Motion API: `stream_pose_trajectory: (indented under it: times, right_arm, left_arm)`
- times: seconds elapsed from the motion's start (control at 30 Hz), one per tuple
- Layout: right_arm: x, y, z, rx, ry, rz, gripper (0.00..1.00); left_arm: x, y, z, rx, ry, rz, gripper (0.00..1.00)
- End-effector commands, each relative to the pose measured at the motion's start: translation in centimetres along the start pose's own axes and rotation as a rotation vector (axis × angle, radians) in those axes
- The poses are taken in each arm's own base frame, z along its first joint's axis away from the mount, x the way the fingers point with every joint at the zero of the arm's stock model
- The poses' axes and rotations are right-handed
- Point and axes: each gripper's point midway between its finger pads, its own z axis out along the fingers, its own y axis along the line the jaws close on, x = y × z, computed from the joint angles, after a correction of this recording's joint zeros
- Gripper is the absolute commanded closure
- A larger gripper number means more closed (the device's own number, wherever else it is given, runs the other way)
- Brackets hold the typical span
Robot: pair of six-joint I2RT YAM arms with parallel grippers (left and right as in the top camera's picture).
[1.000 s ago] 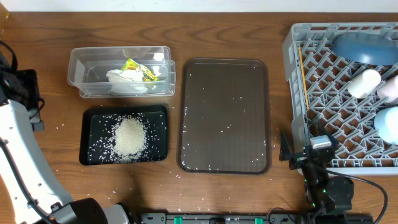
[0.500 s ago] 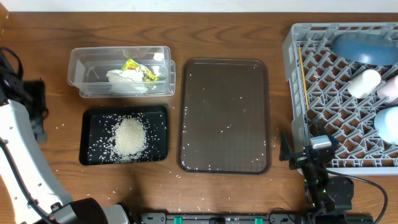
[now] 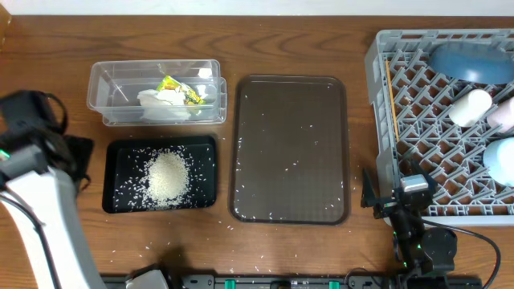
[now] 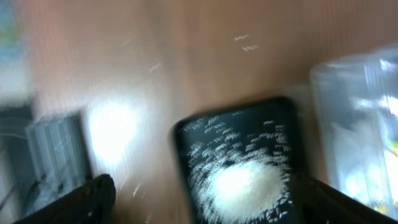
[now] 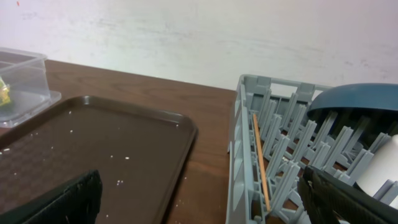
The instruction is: Sort waste into correct bins and load items into the dishwasher rack
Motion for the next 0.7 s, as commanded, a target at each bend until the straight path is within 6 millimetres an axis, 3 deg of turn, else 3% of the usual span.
stream_pose_trajectory:
  times: [0.0,0.13,0.27,0.33,0.37,0.53,0.67]
  right_arm:
    - [0.0,0.1,0.0,-0.001,-0.002,-0.011,0.01]
    - [0.0,0.1,0.0,-0.001,-0.002,-0.011,0.01]
    - [0.0,0.1,0.0,-0.001,-0.002,-0.011,0.01]
    - [0.0,0.1,0.0,-0.001,-0.002,-0.01,0.01]
    - [0.0,0.1,0.0,-0.001,-0.002,-0.011,0.01]
    - [0.0,0.1,0.0,-0.001,-0.002,-0.011,0.01]
    - [0.0,0.1,0.0,-0.001,-0.002,-0.011,0.01]
  left_arm:
    - [1.6,-1.2,0.8,0.098,-0.09,0.272,0.08]
    - [3.7,-3.1,1.6,0.262,-0.208,0.418,0.08]
    - [5.9,-3.6,2.5,0.385,-0.293,0.477,0.08]
    - [6.9,-3.3,3.1,0.428,-0.319,0.48,0.08]
    - [7.5,-2.7,3.4,0.44,-0.324,0.484,0.0]
    - [11.9,-0.5,4.4,0.576,-0.257,0.504,0.02]
    - [12.1,-0.1,3.7,0.658,-0.309,0.485,0.02]
